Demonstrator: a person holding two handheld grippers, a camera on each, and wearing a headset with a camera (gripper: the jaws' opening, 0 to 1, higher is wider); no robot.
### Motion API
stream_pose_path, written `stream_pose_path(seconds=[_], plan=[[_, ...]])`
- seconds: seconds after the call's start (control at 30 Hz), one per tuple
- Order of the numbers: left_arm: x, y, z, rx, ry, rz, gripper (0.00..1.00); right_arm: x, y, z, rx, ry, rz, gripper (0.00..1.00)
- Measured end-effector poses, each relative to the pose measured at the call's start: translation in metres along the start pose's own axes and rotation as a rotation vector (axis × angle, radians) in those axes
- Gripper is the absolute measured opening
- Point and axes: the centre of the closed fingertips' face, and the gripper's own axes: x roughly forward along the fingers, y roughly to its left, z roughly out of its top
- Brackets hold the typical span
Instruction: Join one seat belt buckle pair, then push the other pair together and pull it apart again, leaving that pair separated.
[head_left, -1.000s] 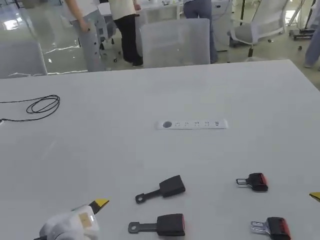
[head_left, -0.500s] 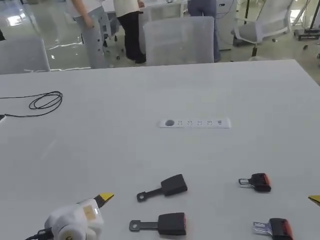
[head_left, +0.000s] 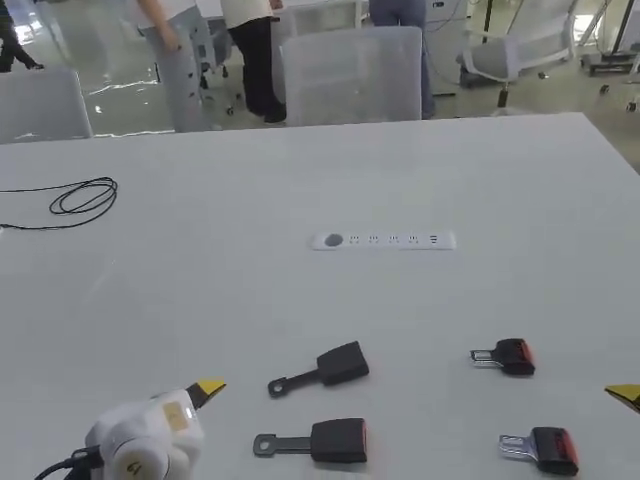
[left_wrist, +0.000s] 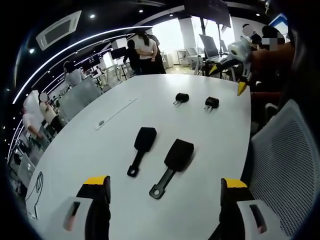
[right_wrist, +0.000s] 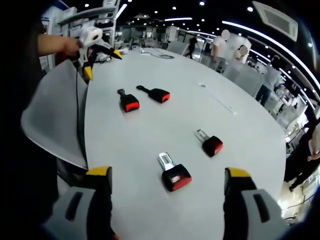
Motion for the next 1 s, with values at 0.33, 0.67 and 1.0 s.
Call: stream_pose_path(seconds=[0.33, 0.67, 1.0], plan=[[0.005, 0.000, 0.007, 0.016, 0.000, -0.013, 0.89, -0.003, -0.006, 0.000, 0.005, 0.008, -0.016, 0.92], [0.009, 0.001, 0.008, 0.030, 0.011, -0.026, 0.88, -0.002, -0.006, -0.002, -0.021, 0.031, -0.019, 0.94], [0.024, -0.003, 0.008, 0.067, 0.038, -0.066, 0.82, 0.002, -0.007, 0.000, -0.099, 0.062, -0.001, 0.88]])
